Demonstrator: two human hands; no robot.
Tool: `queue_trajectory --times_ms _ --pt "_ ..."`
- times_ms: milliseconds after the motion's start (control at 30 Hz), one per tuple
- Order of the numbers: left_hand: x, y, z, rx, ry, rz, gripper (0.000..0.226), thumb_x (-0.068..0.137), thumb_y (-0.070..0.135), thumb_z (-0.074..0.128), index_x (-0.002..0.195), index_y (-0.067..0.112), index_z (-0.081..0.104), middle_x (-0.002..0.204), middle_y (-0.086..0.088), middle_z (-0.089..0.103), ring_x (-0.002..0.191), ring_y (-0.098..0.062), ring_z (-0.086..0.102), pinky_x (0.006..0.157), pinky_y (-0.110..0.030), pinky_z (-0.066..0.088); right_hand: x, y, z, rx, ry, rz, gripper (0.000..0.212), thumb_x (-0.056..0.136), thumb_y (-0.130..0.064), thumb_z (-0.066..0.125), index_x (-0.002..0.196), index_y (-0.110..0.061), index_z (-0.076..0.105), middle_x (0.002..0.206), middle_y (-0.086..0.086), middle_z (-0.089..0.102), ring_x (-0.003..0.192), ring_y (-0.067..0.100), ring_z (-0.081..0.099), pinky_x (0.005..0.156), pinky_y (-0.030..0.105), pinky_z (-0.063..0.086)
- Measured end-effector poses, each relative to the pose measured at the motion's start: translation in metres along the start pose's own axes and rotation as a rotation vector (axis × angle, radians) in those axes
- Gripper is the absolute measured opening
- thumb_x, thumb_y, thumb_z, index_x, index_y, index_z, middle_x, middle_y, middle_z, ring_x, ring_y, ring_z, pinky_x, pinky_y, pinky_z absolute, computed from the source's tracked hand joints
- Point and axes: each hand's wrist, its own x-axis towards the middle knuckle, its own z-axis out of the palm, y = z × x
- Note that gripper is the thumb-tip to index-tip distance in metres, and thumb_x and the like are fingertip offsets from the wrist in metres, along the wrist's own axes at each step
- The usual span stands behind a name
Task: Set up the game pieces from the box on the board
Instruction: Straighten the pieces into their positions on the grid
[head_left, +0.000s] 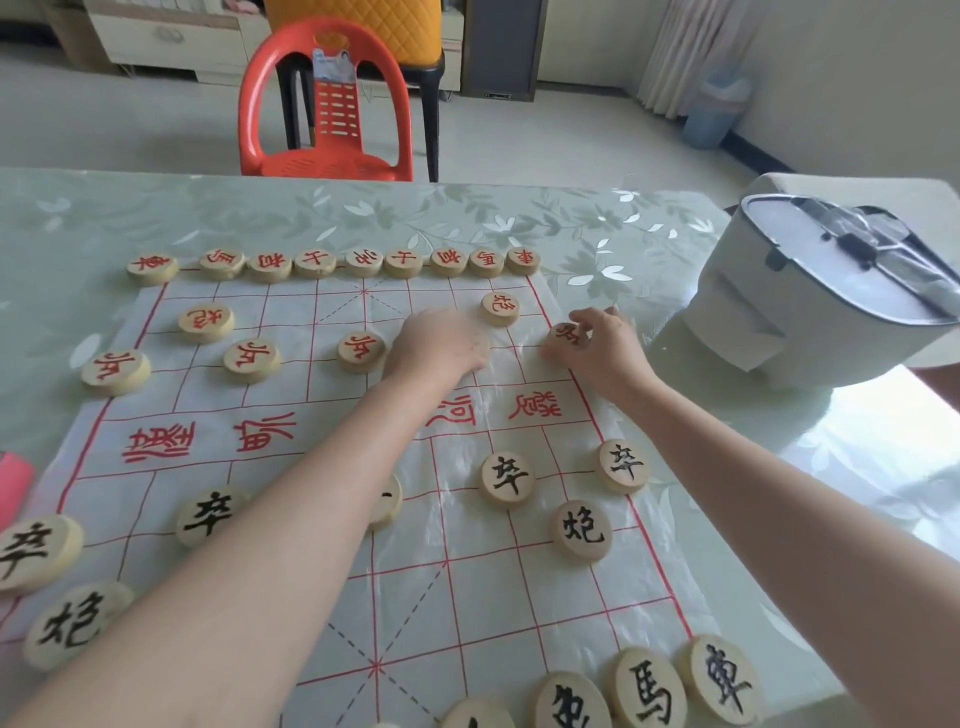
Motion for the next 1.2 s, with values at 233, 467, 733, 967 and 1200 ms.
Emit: queue_trajectory --times_ms 233,467,733,967,1200 --pt "-0.001 -0.003 0.0 -0.01 0.005 0.018 0.05 0.079 0.028 0.07 0.125 0.019 0.055 0.124 -0.007 0.051 0.12 -0.024 0.044 0.094 -0.032 0.038 -0.003 0.003 -0.003 0.001 0.029 -0.044 0.046 0.083 -0.031 0.064 0.123 -0.01 0.056 0.12 0.01 0.054 0.113 0.024 0.049 0.084 0.022 0.033" --pt "-0.002 -0.003 0.001 -0.007 0.02 0.03 0.05 0.081 0.028 0.068 0.127 0.019 0.054 0.125 -0.005 0.052 0.122 -0.022 0.043 0.094 -0.032 0.037 -0.004 0.002 0.003 0.042 0.071 -0.065 0.044 0.081 -0.033 0.065 0.117 -0.009 0.06 0.114 0.01 0.055 0.108 0.025 0.05 0.086 0.028 0.039" --pt "-0.002 -0.004 0.0 0.001 0.006 0.052 0.055 0.079 0.03 0.07 0.129 0.019 0.051 0.128 -0.005 0.05 0.123 -0.022 0.041 0.092 -0.03 0.036 -0.003 0.003 0.003 0.067 0.044 -0.017 0.059 0.078 -0.036 0.07 0.128 -0.013 0.05 0.126 0.008 0.046 0.118 0.024 0.044 0.098 0.03 0.037" --pt "-0.003 -0.017 -0.03 -0.047 0.094 0.099 0.047 0.082 0.028 0.067 0.125 0.016 0.055 0.13 -0.009 0.051 0.123 -0.024 0.043 0.103 -0.032 0.033 0.017 -0.043 0.006 -0.007 -0.094 -0.198 0.055 0.083 -0.004 0.054 0.136 -0.018 0.045 0.136 0.008 0.048 0.124 0.027 0.043 0.098 0.033 0.039" --pt "-0.027 -0.095 -0.122 0.005 0.271 -0.073 0.036 0.082 0.004 0.062 0.117 0.012 0.062 0.122 -0.008 0.061 0.107 -0.028 0.057 0.088 -0.025 0.039 0.036 -0.06 0.027 -0.014 -0.186 -0.195 0.047 0.088 -0.021 0.056 0.134 -0.02 0.047 0.133 0.013 0.052 0.118 0.028 0.05 0.095 0.035 0.042"
